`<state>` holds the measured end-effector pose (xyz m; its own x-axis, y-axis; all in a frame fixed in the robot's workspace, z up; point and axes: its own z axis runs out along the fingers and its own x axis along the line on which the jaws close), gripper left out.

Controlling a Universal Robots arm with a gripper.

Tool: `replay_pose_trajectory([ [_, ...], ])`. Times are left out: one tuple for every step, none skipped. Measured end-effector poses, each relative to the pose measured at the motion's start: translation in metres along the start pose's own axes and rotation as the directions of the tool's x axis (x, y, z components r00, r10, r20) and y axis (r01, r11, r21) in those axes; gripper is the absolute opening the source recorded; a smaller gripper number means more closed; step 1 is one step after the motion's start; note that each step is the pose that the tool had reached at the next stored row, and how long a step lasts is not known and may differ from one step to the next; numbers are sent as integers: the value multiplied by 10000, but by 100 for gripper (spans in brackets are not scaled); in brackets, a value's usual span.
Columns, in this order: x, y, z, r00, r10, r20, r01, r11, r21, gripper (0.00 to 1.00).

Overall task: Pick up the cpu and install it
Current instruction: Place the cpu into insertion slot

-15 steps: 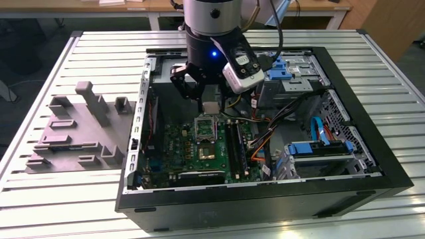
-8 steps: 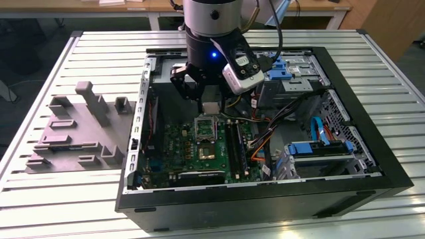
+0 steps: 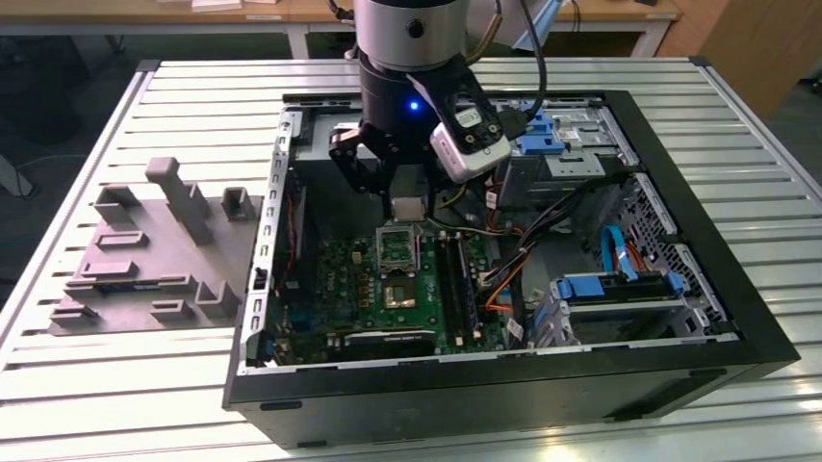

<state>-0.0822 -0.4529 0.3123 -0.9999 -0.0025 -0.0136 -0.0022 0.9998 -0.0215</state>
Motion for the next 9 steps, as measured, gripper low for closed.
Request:
replay_pose_trajectory([
  [0, 0, 0, 10000, 1, 1, -1, 10000, 0, 47],
  [1, -6, 1, 10000, 1, 1, -1, 10000, -1, 47],
  [1, -17, 3, 10000, 2, 1, -2, 10000, -1, 47],
  [1, -34, 3, 10000, 1, 0, -1, 10000, 0, 47],
  [0, -51, 4, 10000, 0, 1, 0, 10000, 0, 47],
  [0, -67, 6, 10000, 1, 0, -1, 10000, 0, 47],
  [0, -82, 9, 10000, 0, 0, 0, 10000, -1, 47],
  [1, -91, 16, 10000, 0, 0, 0, 10000, -2, 47],
  [2, -95, 32, 10000, 0, 1, 0, 10000, -12, 47],
])
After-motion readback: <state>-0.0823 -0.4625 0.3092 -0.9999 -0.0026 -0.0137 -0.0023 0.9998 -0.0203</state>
